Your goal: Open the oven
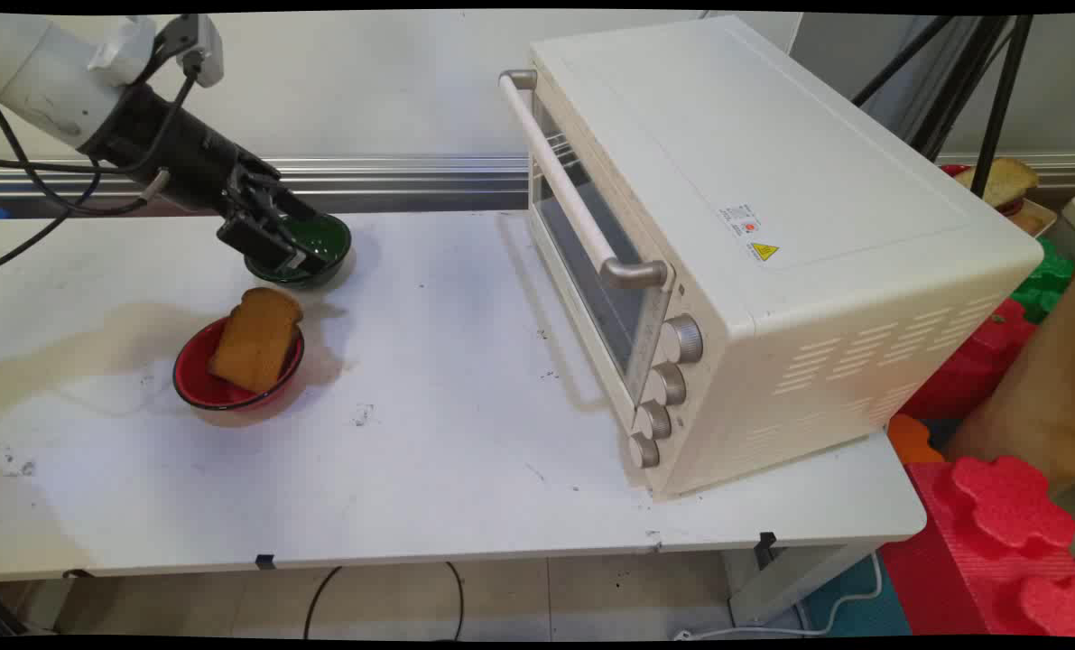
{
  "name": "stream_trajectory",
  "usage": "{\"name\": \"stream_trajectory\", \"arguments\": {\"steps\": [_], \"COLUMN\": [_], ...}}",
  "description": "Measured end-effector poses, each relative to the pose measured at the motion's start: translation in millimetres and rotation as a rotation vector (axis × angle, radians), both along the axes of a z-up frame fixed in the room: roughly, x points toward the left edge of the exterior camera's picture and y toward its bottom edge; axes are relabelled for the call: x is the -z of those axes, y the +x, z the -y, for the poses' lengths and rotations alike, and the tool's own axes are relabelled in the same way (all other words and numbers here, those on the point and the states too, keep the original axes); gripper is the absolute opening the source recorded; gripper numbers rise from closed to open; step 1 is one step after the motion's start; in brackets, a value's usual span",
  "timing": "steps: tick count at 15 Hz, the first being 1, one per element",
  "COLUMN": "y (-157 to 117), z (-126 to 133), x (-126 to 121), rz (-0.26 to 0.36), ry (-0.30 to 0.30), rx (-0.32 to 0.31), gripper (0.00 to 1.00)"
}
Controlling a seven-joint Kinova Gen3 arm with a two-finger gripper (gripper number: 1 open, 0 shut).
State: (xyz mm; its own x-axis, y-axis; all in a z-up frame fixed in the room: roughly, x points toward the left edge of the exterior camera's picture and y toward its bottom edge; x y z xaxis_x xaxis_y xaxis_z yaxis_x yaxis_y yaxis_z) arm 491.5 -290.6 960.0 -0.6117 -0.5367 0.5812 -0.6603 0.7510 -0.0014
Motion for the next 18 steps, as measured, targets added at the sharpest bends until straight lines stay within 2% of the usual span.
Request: {"name": "stream_trajectory", "arguments": {"steps": [5,11,18], "y": [-2.9,-18.6,-64.5], "z": [4.9,15.1,39.4], "x": [-19.5,-48.0,-63.1], "rz": [-0.059,-0.131,-0.189], "ry": [-0.066,-0.117,-0.133], "rx": [-0.013,0.01,0.059], "gripper": [1.0,1.0,1.0]}}
